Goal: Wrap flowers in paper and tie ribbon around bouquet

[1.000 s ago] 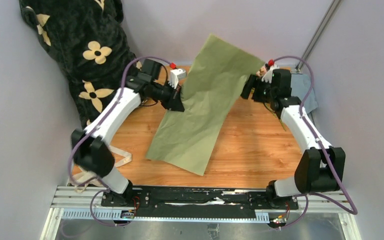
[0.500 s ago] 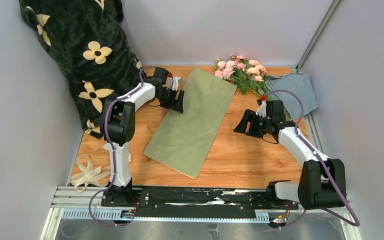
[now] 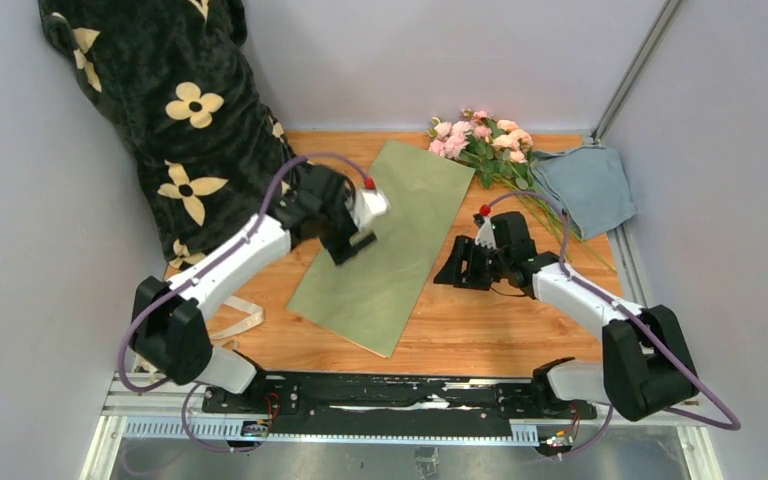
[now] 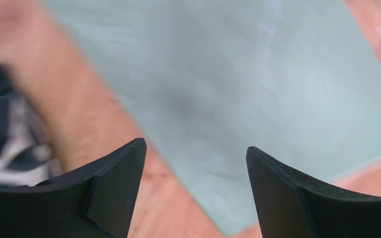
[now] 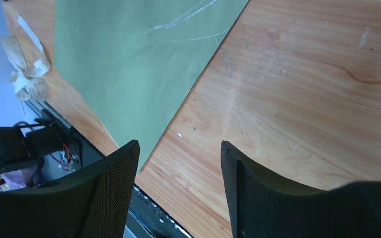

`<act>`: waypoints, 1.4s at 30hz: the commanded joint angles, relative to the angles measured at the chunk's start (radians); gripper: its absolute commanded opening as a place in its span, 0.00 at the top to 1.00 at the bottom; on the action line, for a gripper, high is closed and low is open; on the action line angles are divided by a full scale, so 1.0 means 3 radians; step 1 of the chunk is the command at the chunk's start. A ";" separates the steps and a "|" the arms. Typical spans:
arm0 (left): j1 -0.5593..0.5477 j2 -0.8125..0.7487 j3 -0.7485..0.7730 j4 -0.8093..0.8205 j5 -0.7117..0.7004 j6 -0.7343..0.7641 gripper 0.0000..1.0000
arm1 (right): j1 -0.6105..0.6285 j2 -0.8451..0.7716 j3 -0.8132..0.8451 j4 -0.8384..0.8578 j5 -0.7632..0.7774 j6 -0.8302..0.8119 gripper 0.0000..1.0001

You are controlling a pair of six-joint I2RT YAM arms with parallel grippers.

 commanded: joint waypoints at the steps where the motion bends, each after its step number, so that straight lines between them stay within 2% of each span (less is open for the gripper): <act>1: -0.0529 -0.0232 -0.0719 -0.0473 0.0017 0.0684 0.17 | 0.0057 0.0176 -0.0034 -0.0036 0.0117 -0.0028 0.31; 4: -0.0646 -0.0229 -0.0883 -0.0407 0.0076 0.0609 0.17 | -0.0319 0.0367 0.0236 -0.0120 0.0236 -0.0244 0.30; 8: -0.0651 -0.0167 -0.1046 -0.0180 -0.0114 0.0510 0.16 | -0.0709 0.0776 0.0720 0.0018 0.0304 -0.0340 0.29; 11: -0.0656 -0.0219 -0.1241 -0.0067 -0.0086 0.0662 0.16 | -0.0858 0.1218 0.1103 0.0111 0.0217 -0.0355 0.30; 13: -0.0659 -0.0307 -0.1404 0.0041 -0.0056 0.0794 0.12 | -0.0929 0.1554 0.1412 0.0100 0.0151 -0.0340 0.31; 16: -0.0702 -0.0509 -0.1686 0.0228 0.0003 0.1053 0.01 | -0.0973 0.2040 0.1860 0.0042 0.0025 -0.0322 0.34; 19: -0.0811 -0.0768 -0.1908 0.0496 -0.0020 0.1207 0.00 | -0.0974 0.2393 0.2285 0.0037 0.0062 -0.0329 0.39; 26: -0.0898 -0.0801 -0.2091 0.0782 -0.0046 0.1327 0.00 | -0.0978 0.2665 0.2869 0.0072 0.0411 -0.0624 0.49; 33: -0.0901 -0.0712 -0.2145 0.0882 -0.0080 0.1354 0.00 | -0.0984 0.3046 0.3311 0.0080 0.0418 -0.0507 0.60; 38: -0.0901 -0.0654 -0.2125 0.0883 -0.0099 0.1347 0.00 | -0.0984 0.3198 0.3484 -0.0027 0.0575 -0.0418 0.61; 40: -0.0901 -0.0641 -0.2122 0.0878 -0.0083 0.1341 0.00 | -0.0984 0.3180 0.3439 -0.0022 0.0660 -0.0380 0.55; 42: -0.0901 -0.0633 -0.2122 0.0877 -0.0077 0.1338 0.00 | -0.0984 0.3163 0.3350 0.0094 0.0657 -0.0357 0.53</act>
